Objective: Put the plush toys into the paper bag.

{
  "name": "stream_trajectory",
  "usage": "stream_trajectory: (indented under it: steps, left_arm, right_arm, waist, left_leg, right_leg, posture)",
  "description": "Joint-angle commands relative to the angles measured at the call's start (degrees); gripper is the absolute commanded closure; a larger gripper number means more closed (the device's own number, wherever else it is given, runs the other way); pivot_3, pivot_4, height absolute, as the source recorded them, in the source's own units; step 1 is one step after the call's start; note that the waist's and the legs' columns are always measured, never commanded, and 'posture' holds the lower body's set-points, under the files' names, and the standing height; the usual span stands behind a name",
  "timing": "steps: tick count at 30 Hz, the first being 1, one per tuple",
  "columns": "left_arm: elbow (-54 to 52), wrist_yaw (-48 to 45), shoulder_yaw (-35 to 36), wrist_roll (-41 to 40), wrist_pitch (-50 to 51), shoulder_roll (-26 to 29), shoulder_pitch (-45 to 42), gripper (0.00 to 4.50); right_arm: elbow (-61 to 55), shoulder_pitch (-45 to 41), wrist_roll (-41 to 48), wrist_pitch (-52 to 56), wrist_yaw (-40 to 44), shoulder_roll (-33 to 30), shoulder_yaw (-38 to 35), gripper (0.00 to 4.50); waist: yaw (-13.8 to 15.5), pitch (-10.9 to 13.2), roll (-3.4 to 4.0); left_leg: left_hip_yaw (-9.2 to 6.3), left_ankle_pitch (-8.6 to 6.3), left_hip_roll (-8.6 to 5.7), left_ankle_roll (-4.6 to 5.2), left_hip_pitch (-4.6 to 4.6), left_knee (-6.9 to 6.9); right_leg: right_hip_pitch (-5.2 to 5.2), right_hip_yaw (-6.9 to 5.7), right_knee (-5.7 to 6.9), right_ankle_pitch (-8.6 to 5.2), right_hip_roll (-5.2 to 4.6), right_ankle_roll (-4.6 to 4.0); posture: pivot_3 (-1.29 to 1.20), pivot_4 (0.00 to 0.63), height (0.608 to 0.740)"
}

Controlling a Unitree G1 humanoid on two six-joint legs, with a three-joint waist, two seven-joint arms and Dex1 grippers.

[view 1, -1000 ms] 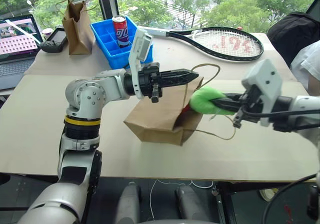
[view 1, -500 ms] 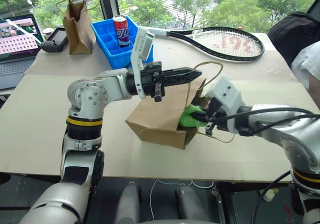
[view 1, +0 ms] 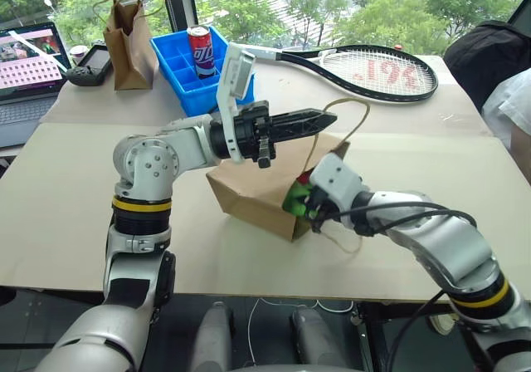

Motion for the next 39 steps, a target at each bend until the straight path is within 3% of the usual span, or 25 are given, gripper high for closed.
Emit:
stream_trajectory:
  steps: [1, 7, 13, 17, 24, 30, 34, 39]
  left_arm:
    - [-2.21, 0.01, 0.96, -1.63, -0.04, -0.01, -0.56, 4.50]
    - [-2.45, 0.14, 1.00, -1.78, -0.27, 0.28, -0.19, 4.50]
    - [-2.42, 0.07, 0.92, -1.56, -0.73, 0.29, 0.02, 4.50]
    - [-2.20, -0.12, 0.84, -1.35, -1.06, 0.22, 0.10, 4.50]
    - [-1.95, -0.52, 0.78, -0.95, -1.73, 0.37, 0.40, 4.50]
    - [-1.95, -0.63, 0.83, -0.84, -1.99, 0.41, 0.68, 4.50]
    - [-1.87, -0.71, 0.78, -0.77, -2.00, 0.30, 0.68, 4.50]
    - [-1.75, -0.82, 0.52, -0.29, -2.14, 0.49, 0.66, 4.50]
  right_arm:
    - [-0.24, 1.10, 3.47, -1.44, -2.11, 6.59, -8.87, 4.05]
    - [-1.36, 2.48, 7.81, 0.96, -3.25, 12.08, -15.43, 2.06]
    - [-3.16, 2.18, 9.23, 3.61, -3.74, 9.25, -19.73, 0.08]
    - [-6.44, 4.92, 17.40, 11.20, 1.45, 2.82, -27.58, 0.08]
    - [-6.83, 13.40, 23.42, 14.11, 7.47, -8.55, -42.17, 0.08]
    - [-11.01, 27.04, 28.71, 13.88, 11.12, -10.48, -48.48, 0.08]
    - [-12.96, 32.89, 27.80, 9.01, 10.82, -8.38, -47.21, 0.08]
    - [-13.71, 38.76, 13.40, -6.35, 11.33, -12.05, -34.13, 0.08]
  waist:
    - [0.01, 0.01, -0.04]
    - [0.05, 0.01, -0.04]
    - [0.03, 0.01, -0.04]
    - [0.30, 0.01, -0.04]
    - [0.33, 0.01, -0.04]
    - [0.07, 0.01, -0.05]
    - [-0.01, 0.02, -0.06]
    - [-0.09, 0.02, -0.06]
  left_leg:
    - [-0.04, 0.00, 0.03, 0.00, -0.02, 0.01]
    - [-0.05, 0.00, 0.00, 0.00, -0.03, 0.02]
    - [-0.05, 0.00, 0.00, 0.00, -0.03, 0.01]
    - [-0.04, 0.00, -0.01, 0.00, -0.05, 0.01]
    - [-0.04, 0.00, -0.02, 0.00, -0.05, 0.00]
    - [-0.04, 0.00, -0.02, 0.00, -0.02, -0.07]
    - [-0.02, 0.01, -0.02, 0.02, 0.07, -0.02]
    - [0.00, 0.01, -0.02, 0.02, 0.11, -0.04]
  right_leg:
    - [0.00, -0.04, 0.00, 0.00, 0.02, 0.00]
    - [-0.02, -0.05, 0.02, 0.01, 0.00, -0.01]
    - [-0.02, -0.04, 0.03, 0.00, 0.00, -0.01]
    - [-0.03, -0.04, 0.02, 0.00, 0.00, -0.01]
    - [-0.01, -0.03, -0.02, 0.00, -0.01, 0.00]
    - [0.01, -0.01, -0.04, -0.02, 0.00, 0.02]
    - [0.11, 0.02, -0.03, -0.09, 0.00, 0.16]
    - [0.10, 0.03, -0.04, -0.20, 0.00, 0.36]
  posture:
    - [0.00, 0.150, 0.663]
    - [0.00, 0.150, 0.663]
    - [0.00, 0.150, 0.663]
    - [0.00, 0.150, 0.663]
    - [0.00, 0.150, 0.663]
    - [0.00, 0.150, 0.663]
    - [0.00, 0.150, 0.663]
    - [0.00, 0.150, 0.663]
